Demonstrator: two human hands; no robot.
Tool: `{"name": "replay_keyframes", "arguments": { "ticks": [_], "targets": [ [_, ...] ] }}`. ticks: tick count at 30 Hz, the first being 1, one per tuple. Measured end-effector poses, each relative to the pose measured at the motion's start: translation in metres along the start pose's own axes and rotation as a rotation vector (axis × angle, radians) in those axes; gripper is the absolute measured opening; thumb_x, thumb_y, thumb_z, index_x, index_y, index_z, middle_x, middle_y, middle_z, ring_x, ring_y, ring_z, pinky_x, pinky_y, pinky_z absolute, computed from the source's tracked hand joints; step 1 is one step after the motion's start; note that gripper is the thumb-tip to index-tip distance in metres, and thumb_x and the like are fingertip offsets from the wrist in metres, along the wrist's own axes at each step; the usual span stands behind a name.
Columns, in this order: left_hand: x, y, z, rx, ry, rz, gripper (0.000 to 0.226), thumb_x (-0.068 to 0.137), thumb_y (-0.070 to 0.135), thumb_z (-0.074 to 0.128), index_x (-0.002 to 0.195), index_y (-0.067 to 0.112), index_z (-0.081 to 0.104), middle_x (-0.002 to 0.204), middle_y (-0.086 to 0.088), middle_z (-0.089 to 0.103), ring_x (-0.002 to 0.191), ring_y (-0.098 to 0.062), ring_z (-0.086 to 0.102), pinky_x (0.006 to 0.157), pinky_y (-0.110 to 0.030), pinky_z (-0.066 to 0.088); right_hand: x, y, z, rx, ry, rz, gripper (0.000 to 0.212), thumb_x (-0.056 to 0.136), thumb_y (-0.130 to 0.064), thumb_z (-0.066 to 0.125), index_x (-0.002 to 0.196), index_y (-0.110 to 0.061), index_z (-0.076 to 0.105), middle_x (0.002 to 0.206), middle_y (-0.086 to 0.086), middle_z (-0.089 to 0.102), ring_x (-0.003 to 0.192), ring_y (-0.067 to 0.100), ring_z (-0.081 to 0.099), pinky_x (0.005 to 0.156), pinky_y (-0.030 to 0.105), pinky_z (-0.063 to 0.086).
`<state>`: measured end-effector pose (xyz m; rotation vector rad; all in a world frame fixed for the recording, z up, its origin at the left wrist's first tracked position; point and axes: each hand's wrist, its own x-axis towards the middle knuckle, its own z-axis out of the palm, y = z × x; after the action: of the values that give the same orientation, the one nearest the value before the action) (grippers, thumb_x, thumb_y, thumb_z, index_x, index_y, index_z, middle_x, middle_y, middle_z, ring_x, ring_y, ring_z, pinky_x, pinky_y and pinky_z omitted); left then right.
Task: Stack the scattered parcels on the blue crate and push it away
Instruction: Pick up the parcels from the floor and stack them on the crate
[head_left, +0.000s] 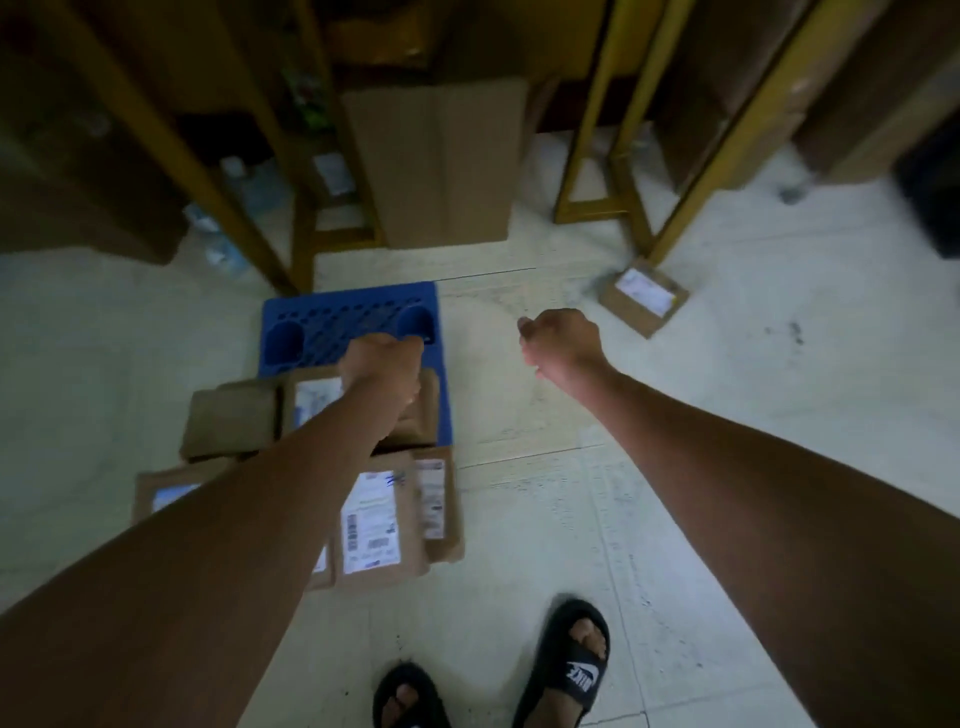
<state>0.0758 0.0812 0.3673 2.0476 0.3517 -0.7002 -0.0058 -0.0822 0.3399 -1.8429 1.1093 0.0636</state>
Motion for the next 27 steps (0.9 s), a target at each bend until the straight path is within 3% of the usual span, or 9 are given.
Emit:
{"name": "replay_keyframes", "arguments": {
  "ticks": [4, 7, 11, 14, 17, 20, 23, 27],
  "targets": [
    [-0.024, 0.038, 0.094, 0.058, -0.11, 0.038, 0.024, 0.089, 0.018, 0.057, 0.067, 0.01, 0.058, 0.062, -0.009, 0.062, 0.063, -0.024, 0.062, 0.083, -0.045, 0.059, 0.024, 0.067, -0.094, 0.143, 0.135, 0.123, 0.025, 0.079, -0.039, 0.057, 0.062, -0.02, 0.057, 0.094, 0.013, 0.073, 0.095, 0.032, 0.069, 0.09, 0.048, 0.055],
    [-0.025, 0.065, 0.16, 0.122, -0.146, 0.026, 0.024, 0.091, 0.016, 0.051, 0.069, 0.007, 0.058, 0.077, -0.013, 0.069, 0.077, -0.027, 0.069, 0.09, -0.043, 0.057, 0.033, 0.105, -0.159, 0.19, 0.17, 0.186, 0.021, 0.083, -0.036, 0.058, 0.068, -0.022, 0.059, 0.094, 0.011, 0.072, 0.094, 0.031, 0.068, 0.089, 0.049, 0.055],
    [-0.018, 0.089, 0.23, 0.249, -0.168, 0.114, 0.019, 0.071, 0.024, 0.053, 0.071, 0.008, 0.063, 0.083, -0.015, 0.073, 0.091, -0.03, 0.071, 0.088, -0.042, 0.058, 0.056, 0.148, -0.216, 0.239, 0.259, 0.262, 0.028, 0.085, -0.037, 0.059, 0.063, -0.018, 0.057, 0.087, 0.016, 0.072, 0.094, 0.039, 0.067, 0.086, 0.051, 0.055],
    [-0.016, 0.101, 0.271, 0.381, -0.175, 0.193, 0.027, 0.076, 0.024, 0.051, 0.082, 0.005, 0.071, 0.091, -0.016, 0.074, 0.095, -0.033, 0.069, 0.09, -0.041, 0.056, 0.074, 0.168, -0.237, 0.313, 0.273, 0.313, 0.028, 0.085, -0.04, 0.057, 0.073, -0.015, 0.062, 0.091, 0.017, 0.072, 0.098, 0.038, 0.066, 0.088, 0.052, 0.054],
    [-0.001, 0.111, 0.303, 0.446, -0.178, 0.228, 0.029, 0.079, 0.02, 0.049, 0.084, 0.001, 0.071, 0.09, -0.016, 0.074, 0.095, -0.034, 0.069, 0.09, -0.04, 0.055, 0.09, 0.175, -0.244, 0.379, 0.273, 0.338, 0.041, 0.08, -0.044, 0.055, 0.102, -0.013, 0.069, 0.108, 0.013, 0.071, 0.109, 0.033, 0.063, 0.095, 0.049, 0.052],
    [0.022, 0.124, 0.339, 0.501, -0.205, 0.242, 0.031, 0.079, 0.021, 0.048, 0.083, 0.001, 0.07, 0.094, -0.019, 0.073, 0.097, -0.037, 0.069, 0.091, -0.043, 0.055, 0.12, 0.179, -0.244, 0.442, 0.311, 0.367, 0.041, 0.088, -0.039, 0.053, 0.122, -0.019, 0.064, 0.124, 0.009, 0.065, 0.117, 0.029, 0.059, 0.101, 0.046, 0.049],
    [0.043, 0.14, 0.371, 0.529, -0.209, 0.281, 0.027, 0.081, 0.023, 0.047, 0.078, 0.007, 0.068, 0.097, -0.02, 0.072, 0.092, -0.037, 0.067, 0.086, -0.045, 0.055, 0.159, 0.178, -0.244, 0.47, 0.321, 0.426, 0.043, 0.093, -0.038, 0.05, 0.13, -0.02, 0.059, 0.133, 0.007, 0.06, 0.118, 0.031, 0.059, 0.104, 0.044, 0.046],
    [0.083, 0.144, 0.41, 0.564, -0.273, 0.307, 0.038, 0.084, 0.023, 0.046, 0.105, -0.002, 0.067, 0.113, -0.026, 0.067, 0.108, -0.044, 0.061, 0.094, -0.05, 0.05, 0.215, 0.194, -0.236, 0.469, 0.349, 0.418, 0.047, 0.095, -0.041, 0.049, 0.134, -0.015, 0.055, 0.137, 0.009, 0.057, 0.124, 0.028, 0.055, 0.107, 0.033, 0.04]
  ]
}}
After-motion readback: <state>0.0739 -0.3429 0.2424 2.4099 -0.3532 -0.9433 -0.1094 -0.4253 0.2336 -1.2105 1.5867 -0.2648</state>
